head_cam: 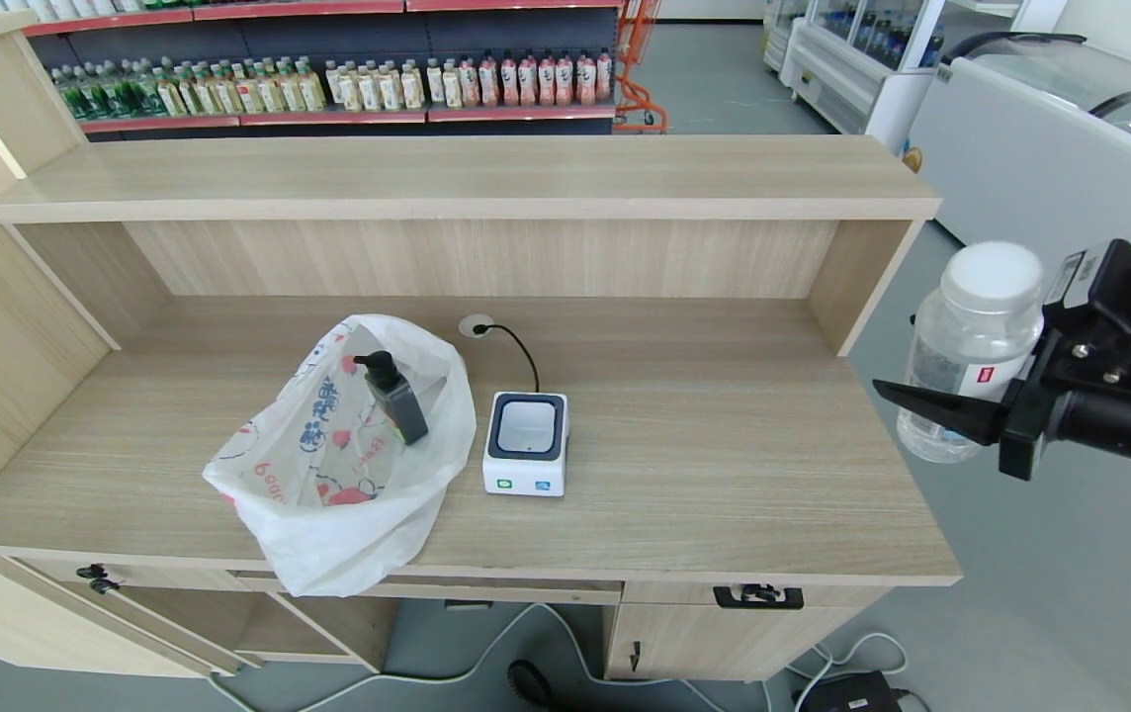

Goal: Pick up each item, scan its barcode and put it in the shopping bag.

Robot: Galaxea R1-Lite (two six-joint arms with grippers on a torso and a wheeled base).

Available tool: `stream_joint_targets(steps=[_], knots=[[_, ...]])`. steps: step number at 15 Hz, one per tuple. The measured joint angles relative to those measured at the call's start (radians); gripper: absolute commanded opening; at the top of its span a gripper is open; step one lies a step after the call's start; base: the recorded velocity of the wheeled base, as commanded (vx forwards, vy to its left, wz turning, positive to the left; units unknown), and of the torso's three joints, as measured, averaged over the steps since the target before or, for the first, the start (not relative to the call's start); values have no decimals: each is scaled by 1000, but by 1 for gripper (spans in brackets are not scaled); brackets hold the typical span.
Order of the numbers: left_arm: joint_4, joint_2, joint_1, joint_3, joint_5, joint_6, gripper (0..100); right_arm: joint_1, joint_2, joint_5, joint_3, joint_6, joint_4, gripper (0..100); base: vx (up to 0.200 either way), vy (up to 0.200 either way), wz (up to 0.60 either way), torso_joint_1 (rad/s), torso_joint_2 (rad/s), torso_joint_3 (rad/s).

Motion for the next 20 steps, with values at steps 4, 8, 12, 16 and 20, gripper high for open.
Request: stream_joint_targets(steps=[4, 8, 12, 16, 20], knots=[[0, 0, 0, 0, 0, 0, 100, 4, 22, -1, -14, -39, -17, 0, 0, 200, 0, 5, 4, 1], [0, 0, 0, 0, 0, 0, 100, 41, 87, 7, -64, -49, -82, 0, 0, 200, 0, 0, -1, 5], [0, 0, 1, 0, -1, 0, 100, 52, 212, 98, -154, -124, -178, 0, 0, 200, 0, 1, 4, 1], [0, 0, 0, 0, -1, 1, 100, 56, 348, 228, -202, -169, -304, 0, 0, 150, 0, -2, 5, 3], [0, 0, 1, 0, 0, 0, 100, 61, 446, 273, -213, -186, -382, 0, 0, 0, 0, 0, 0, 0]])
